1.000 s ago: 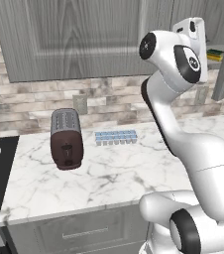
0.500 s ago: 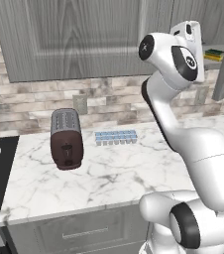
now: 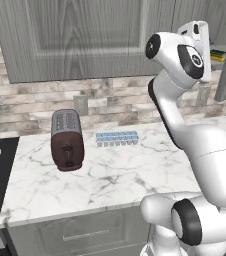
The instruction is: Pick the spray and sponge from the cabinet and place them on the counter.
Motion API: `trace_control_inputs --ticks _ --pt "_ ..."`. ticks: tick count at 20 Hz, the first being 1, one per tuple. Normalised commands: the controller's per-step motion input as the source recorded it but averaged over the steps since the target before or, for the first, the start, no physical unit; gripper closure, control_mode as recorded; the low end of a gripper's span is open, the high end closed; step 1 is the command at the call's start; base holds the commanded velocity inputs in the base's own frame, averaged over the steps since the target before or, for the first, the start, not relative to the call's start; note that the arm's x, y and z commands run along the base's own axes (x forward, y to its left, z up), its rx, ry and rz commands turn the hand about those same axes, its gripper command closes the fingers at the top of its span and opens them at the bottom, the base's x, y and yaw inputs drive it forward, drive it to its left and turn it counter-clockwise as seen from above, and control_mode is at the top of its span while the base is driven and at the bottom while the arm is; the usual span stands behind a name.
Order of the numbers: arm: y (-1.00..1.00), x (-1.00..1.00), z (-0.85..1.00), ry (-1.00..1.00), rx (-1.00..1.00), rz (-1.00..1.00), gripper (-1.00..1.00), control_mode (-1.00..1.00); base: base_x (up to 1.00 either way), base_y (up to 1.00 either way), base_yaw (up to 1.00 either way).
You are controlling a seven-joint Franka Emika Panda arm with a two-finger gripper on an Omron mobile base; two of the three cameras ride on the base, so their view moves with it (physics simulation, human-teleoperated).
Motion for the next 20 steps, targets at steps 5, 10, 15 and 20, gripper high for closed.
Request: trace_control_inputs --ticks 5,10,15,20 --pt "-0.09 0.0 0.0 0.01 0.0 -0.12 -1.0 -1.0 0.0 0.0 0.0" --pt "-0.25 -0.03 0.0 0.0 0.0 -0.14 -1.0 -1.0 0.0 0.0 0.0" --pt "-0.31 -0.17 0.0 0.0 0.0 -0.15 -1.0 -1.0 0.0 0.0 0.0" --pt "-0.3 -0.3 0.0 0.0 0.0 -0.13 -1.0 -1.0 0.0 0.0 0.0"
